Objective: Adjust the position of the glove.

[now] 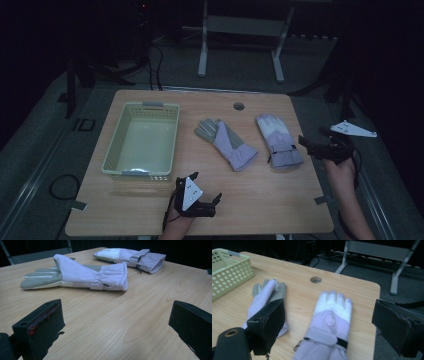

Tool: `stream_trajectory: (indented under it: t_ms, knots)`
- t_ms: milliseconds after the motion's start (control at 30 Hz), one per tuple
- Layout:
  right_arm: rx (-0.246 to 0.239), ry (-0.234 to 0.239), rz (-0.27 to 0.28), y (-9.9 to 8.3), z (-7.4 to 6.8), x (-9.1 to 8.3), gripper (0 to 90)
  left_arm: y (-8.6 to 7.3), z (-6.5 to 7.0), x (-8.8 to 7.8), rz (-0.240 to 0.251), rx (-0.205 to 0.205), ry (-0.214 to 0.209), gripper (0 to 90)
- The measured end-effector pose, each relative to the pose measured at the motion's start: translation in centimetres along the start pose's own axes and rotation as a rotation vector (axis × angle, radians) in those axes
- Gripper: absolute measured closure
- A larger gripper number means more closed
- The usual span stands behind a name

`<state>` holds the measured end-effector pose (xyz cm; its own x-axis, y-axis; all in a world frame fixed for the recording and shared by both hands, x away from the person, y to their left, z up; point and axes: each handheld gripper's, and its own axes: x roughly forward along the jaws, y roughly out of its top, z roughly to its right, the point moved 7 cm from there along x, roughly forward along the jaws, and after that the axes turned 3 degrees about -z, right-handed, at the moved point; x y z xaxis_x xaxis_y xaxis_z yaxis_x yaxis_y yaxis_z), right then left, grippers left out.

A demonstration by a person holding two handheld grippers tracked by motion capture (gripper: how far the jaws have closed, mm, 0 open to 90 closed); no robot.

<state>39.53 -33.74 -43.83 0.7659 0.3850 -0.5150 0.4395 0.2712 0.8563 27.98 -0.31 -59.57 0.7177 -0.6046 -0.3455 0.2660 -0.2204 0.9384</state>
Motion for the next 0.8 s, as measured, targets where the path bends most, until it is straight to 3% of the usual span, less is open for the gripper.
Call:
stream_trajectory:
  t_ms: [100,400,667,800]
  knots:
    - [-0.023,0.024,-0.002,1.1,-0.9,0.5,11.5,0.0,0.0,0.0,-0.001,-0.001,-0.001,0.1]
    - [-0.055,0.082,-0.026,2.3,-3.0,2.1,11.5,0.0,0.0,0.0,-0.002,0.000,-0.004,0.1]
    - [-0.118,0.151,-0.056,3.3,-6.1,4.4,11.5,0.0,0.0,0.0,-0.001,0.001,-0.005,0.1]
    - [-0.126,0.194,-0.063,3.4,-7.4,5.3,11.5,0.0,0.1,0.0,0.000,0.002,-0.009,0.1]
